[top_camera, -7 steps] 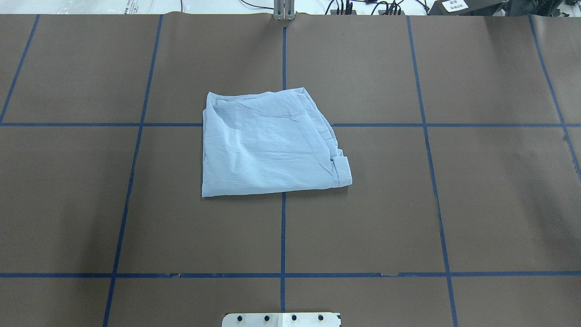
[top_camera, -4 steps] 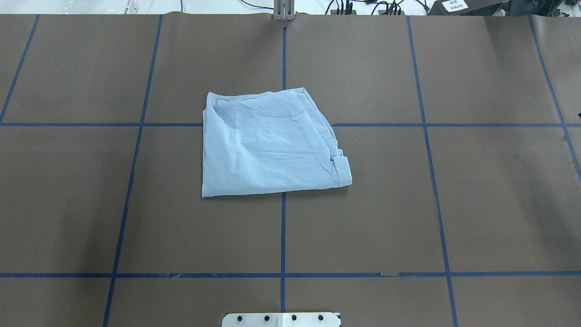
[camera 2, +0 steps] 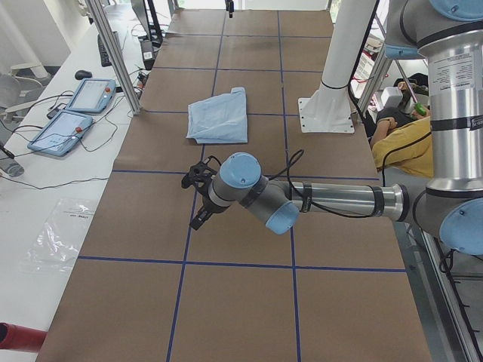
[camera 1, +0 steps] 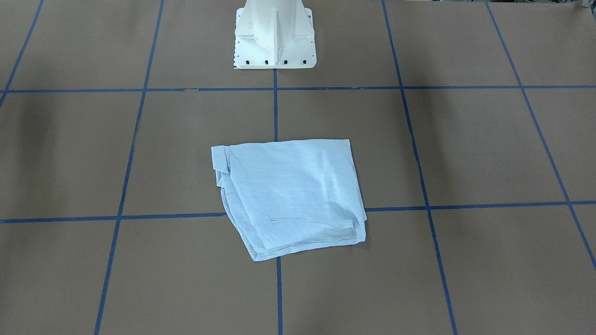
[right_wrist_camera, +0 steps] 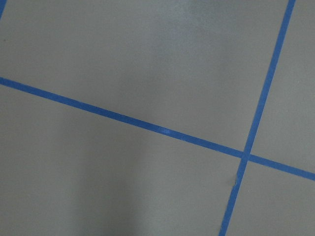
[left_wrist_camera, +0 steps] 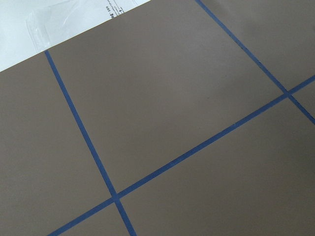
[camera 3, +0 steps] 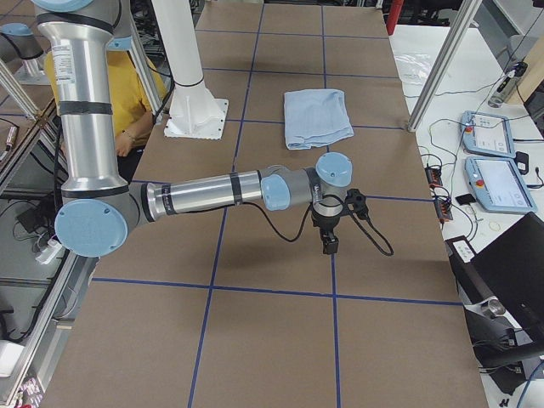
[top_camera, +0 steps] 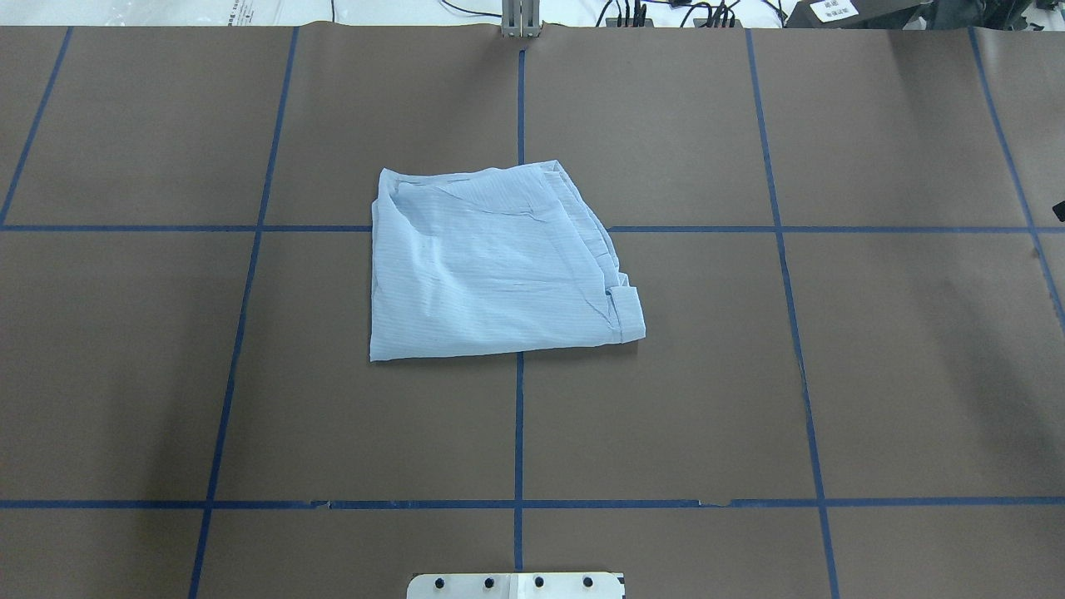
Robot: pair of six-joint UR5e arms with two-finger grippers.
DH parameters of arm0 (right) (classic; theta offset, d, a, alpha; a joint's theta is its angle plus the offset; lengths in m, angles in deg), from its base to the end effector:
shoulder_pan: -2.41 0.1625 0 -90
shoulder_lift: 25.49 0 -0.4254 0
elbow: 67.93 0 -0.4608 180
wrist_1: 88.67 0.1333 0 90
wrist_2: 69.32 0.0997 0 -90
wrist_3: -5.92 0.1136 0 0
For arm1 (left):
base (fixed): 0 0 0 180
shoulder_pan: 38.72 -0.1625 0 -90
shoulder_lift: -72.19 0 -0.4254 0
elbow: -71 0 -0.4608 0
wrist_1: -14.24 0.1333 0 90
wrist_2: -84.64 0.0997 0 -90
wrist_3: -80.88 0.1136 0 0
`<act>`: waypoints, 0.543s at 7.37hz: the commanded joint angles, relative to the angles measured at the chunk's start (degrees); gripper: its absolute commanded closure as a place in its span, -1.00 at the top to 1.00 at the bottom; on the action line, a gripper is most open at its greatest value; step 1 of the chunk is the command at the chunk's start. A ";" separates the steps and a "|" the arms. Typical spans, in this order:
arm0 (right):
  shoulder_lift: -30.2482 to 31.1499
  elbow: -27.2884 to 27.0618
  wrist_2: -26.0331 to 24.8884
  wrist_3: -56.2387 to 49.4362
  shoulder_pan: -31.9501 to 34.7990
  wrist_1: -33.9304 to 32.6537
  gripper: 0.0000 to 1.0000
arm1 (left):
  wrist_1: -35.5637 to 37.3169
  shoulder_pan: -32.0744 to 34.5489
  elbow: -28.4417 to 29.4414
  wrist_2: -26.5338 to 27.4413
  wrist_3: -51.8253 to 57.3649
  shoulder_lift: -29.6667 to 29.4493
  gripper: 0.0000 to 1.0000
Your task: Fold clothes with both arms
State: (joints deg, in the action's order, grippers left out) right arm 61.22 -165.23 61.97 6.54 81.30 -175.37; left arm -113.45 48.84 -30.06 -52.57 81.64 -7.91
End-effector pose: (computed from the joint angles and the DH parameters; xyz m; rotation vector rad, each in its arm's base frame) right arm -0.0573 -0.5947 0.5614 0.1578 -0.7390 -0.2617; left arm -0.0280 -0.5153 0.5698 0.6279 0.8019 0.3300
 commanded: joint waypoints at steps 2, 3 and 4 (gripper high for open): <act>-0.66 0.71 -0.15 0.17 -1.37 1.36 1.00 | -0.37 -0.03 -0.71 0.28 -0.32 0.65 1.00; -0.75 0.71 -0.15 0.26 -1.55 1.62 1.00 | -0.45 -0.03 -1.06 0.02 -0.32 1.00 1.00; -1.18 1.05 -0.24 0.26 -1.90 1.63 1.00 | -0.71 -0.03 -0.97 0.01 -0.32 1.18 1.00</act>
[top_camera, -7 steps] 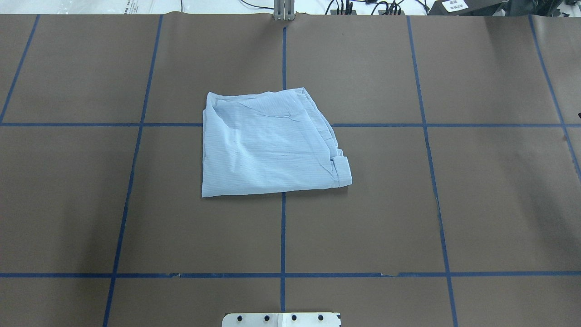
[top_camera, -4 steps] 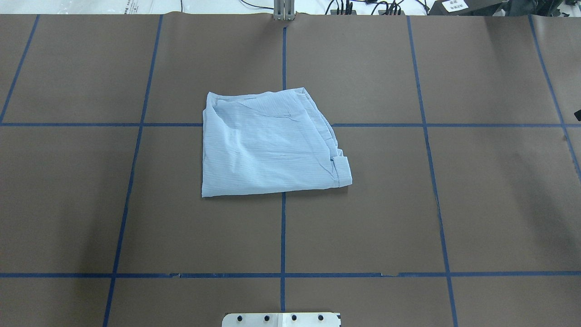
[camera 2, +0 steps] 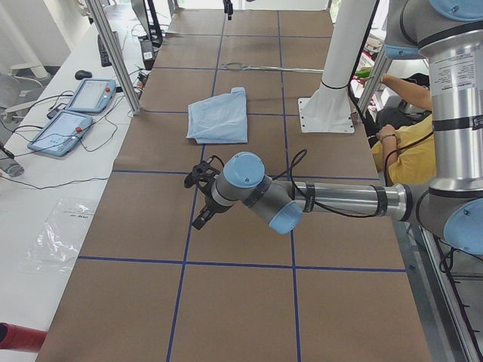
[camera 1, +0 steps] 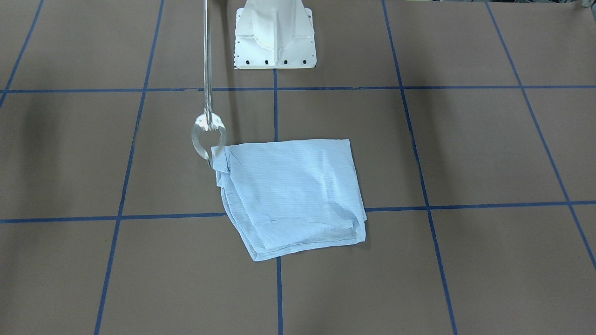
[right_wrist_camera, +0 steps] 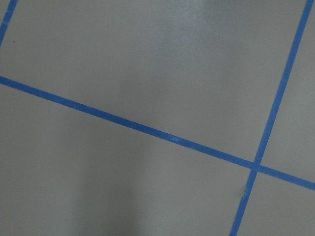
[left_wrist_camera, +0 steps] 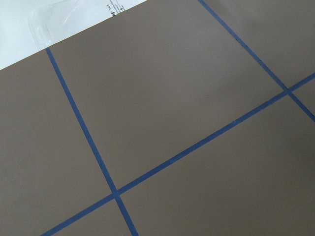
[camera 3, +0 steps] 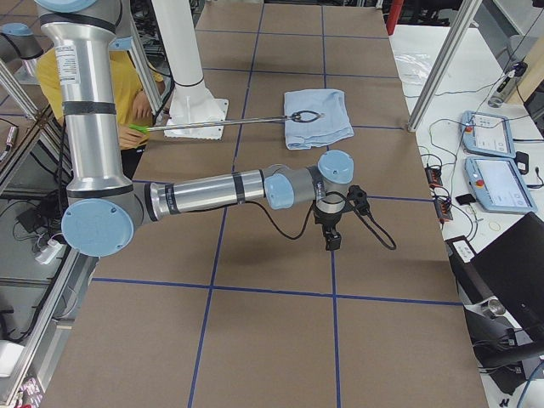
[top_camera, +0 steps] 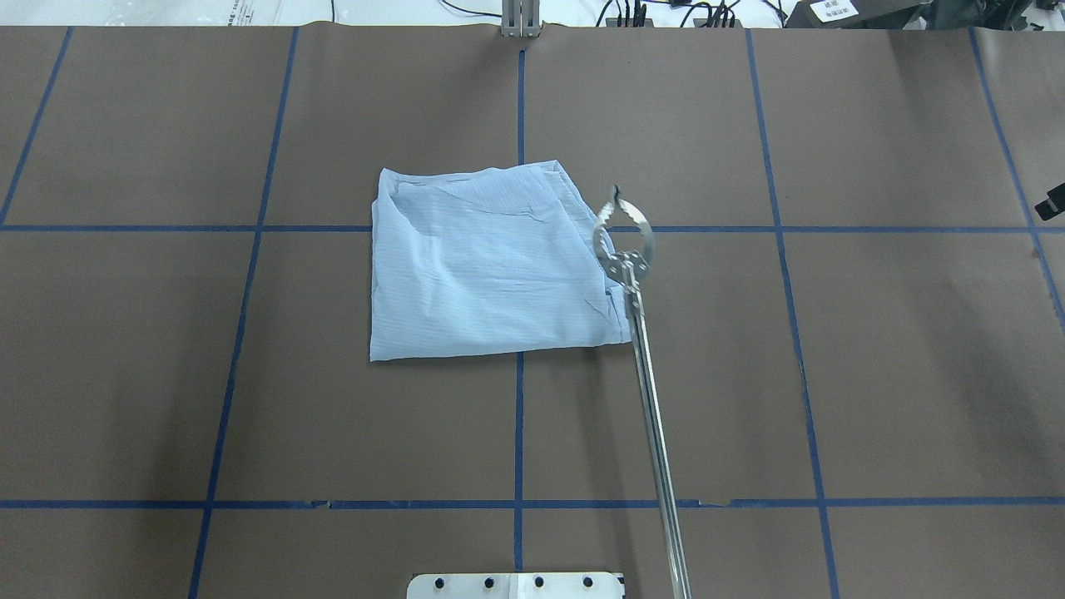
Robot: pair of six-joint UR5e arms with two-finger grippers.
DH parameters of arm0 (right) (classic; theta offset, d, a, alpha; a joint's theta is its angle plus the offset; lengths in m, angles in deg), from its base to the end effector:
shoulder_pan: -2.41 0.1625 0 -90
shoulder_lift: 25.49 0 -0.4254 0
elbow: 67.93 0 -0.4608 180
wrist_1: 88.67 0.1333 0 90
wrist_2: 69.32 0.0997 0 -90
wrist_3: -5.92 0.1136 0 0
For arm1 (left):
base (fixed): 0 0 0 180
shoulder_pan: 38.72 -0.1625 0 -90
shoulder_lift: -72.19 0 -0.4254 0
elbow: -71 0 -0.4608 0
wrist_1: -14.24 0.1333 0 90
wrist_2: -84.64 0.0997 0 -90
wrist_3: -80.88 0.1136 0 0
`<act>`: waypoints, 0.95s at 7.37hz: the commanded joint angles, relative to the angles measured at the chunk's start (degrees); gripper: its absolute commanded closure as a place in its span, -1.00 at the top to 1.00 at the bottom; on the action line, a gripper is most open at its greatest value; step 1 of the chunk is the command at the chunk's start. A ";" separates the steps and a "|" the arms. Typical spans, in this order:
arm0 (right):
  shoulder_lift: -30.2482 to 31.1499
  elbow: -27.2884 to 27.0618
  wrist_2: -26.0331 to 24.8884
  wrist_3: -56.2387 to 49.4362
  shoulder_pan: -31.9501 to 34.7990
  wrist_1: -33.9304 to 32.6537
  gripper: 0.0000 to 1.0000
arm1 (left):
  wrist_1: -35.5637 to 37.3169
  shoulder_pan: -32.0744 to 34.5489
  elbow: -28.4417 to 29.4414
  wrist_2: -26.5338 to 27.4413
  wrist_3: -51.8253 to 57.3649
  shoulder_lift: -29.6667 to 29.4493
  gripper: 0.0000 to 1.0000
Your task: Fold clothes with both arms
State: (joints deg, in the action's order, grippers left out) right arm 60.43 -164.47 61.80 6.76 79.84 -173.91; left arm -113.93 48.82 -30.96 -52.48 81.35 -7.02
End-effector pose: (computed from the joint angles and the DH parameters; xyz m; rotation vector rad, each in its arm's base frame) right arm -0.0738 -0.6003 0.5580 0.1723 -0.7409 -0.2911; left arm -0.0282 -0.5089 0.5676 0.6339 0.8013 0.3287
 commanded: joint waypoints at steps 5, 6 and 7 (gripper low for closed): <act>-2.42 1.18 -0.07 -0.31 -1.06 0.17 1.00 | -1.12 0.00 -0.34 -0.17 -0.02 0.20 1.00; -2.51 1.26 -0.07 -0.40 -1.41 0.25 1.00 | -1.12 0.00 -0.34 -0.17 -0.11 0.20 1.00; -2.51 1.00 -0.07 -0.40 -1.41 0.34 1.00 | -1.12 -0.09 0.01 -0.17 -0.28 0.02 1.00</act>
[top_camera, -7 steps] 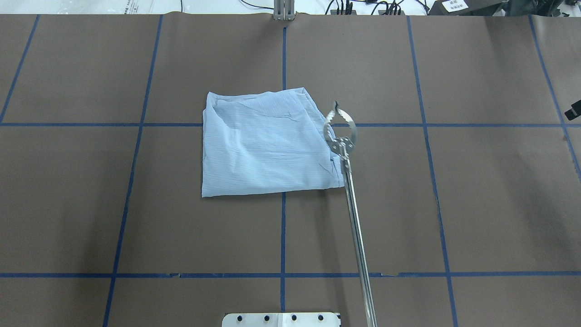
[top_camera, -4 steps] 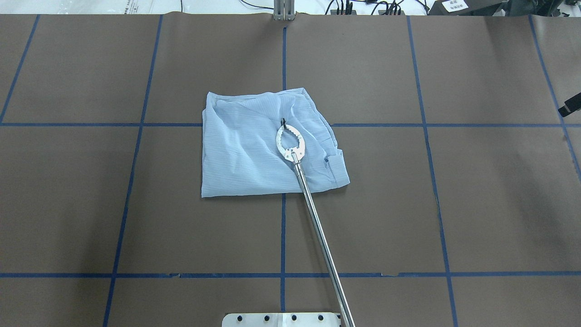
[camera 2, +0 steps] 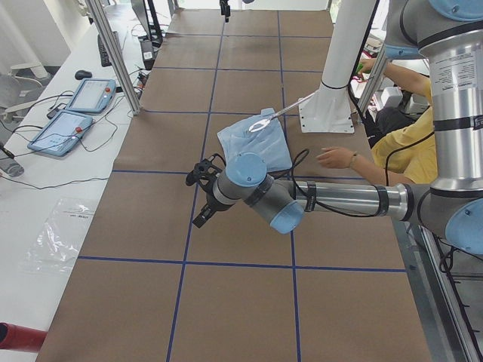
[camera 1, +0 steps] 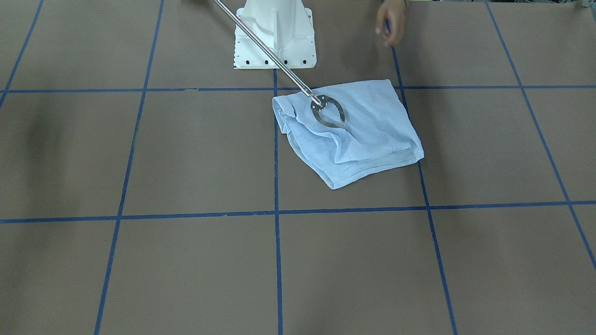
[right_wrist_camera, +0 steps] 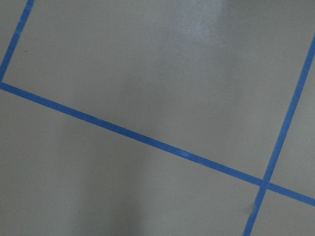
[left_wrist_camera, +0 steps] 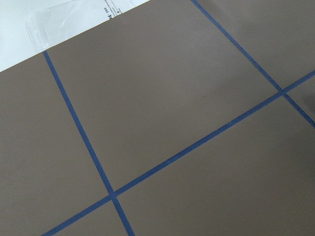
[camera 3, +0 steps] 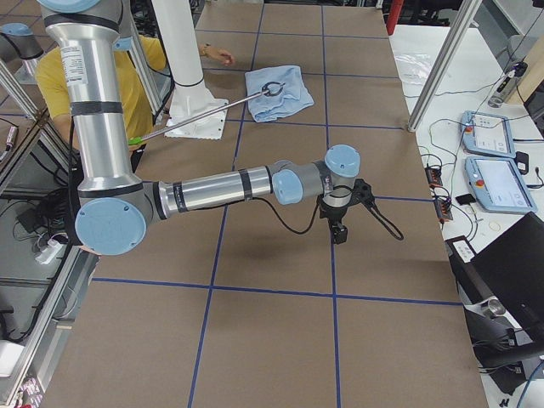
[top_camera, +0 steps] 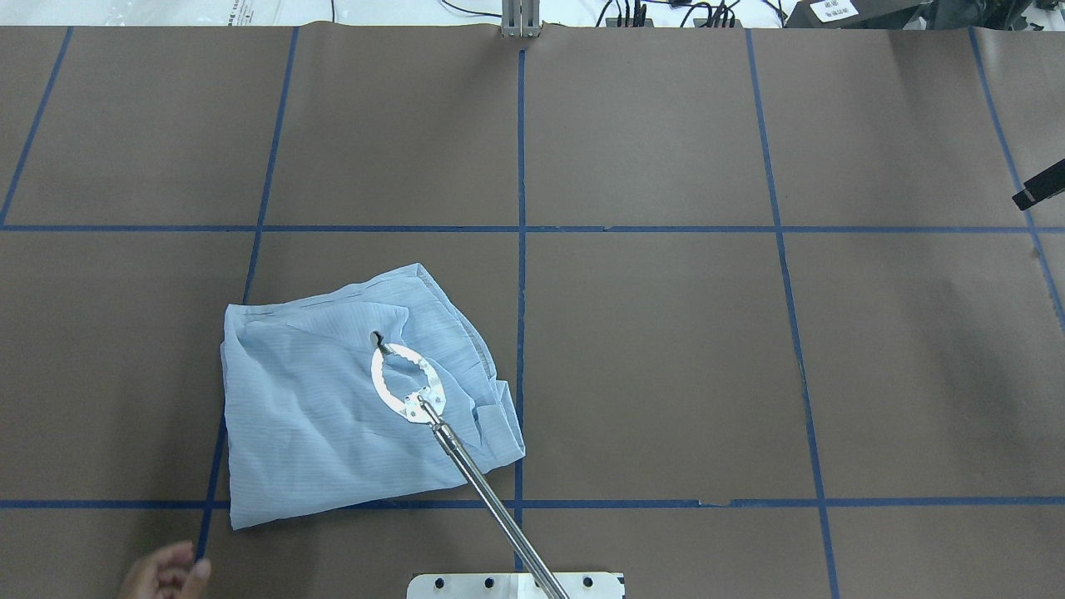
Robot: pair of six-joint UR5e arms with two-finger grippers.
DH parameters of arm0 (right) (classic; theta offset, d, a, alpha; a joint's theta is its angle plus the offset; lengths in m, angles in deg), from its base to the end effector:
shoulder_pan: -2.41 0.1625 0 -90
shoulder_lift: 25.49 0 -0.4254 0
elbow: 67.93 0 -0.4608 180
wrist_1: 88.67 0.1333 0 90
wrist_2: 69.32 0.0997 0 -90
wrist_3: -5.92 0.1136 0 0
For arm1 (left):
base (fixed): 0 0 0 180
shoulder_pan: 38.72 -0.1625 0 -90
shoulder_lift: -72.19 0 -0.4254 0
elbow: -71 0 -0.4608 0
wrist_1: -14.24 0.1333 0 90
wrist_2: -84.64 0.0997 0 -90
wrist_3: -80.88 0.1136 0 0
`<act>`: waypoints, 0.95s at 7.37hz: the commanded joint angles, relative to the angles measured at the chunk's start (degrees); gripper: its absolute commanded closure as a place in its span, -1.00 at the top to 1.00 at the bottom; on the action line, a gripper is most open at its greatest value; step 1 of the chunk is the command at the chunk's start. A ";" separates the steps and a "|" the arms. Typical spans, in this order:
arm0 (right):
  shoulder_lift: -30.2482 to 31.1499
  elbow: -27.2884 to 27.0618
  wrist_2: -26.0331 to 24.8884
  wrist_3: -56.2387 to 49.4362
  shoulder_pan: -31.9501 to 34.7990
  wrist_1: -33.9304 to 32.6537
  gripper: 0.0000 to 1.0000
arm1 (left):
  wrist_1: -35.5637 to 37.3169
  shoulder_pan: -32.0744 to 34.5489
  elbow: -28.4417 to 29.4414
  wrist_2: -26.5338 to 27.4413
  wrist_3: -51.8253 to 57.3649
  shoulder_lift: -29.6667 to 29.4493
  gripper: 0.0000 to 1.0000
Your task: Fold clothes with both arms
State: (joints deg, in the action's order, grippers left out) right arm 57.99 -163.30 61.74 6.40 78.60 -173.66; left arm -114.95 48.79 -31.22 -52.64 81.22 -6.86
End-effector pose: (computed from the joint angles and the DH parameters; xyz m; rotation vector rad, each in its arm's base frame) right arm -0.0909 -0.6156 0.5432 0.1923 -0.7441 -0.3268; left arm -0.0278 -0.5074 0.5639 0.6509 0.8032 0.3360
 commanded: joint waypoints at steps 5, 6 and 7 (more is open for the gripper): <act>0.02 3.78 0.16 0.39 -0.43 8.62 1.00 | -0.63 -0.06 0.71 0.00 0.27 -0.31 1.00; 0.02 3.78 0.16 0.48 -0.43 8.62 1.00 | -0.63 -0.06 0.80 0.00 0.36 -0.40 1.00; 0.02 3.78 0.16 0.57 -0.43 8.62 1.00 | -0.63 0.02 0.80 0.08 0.28 -0.31 1.00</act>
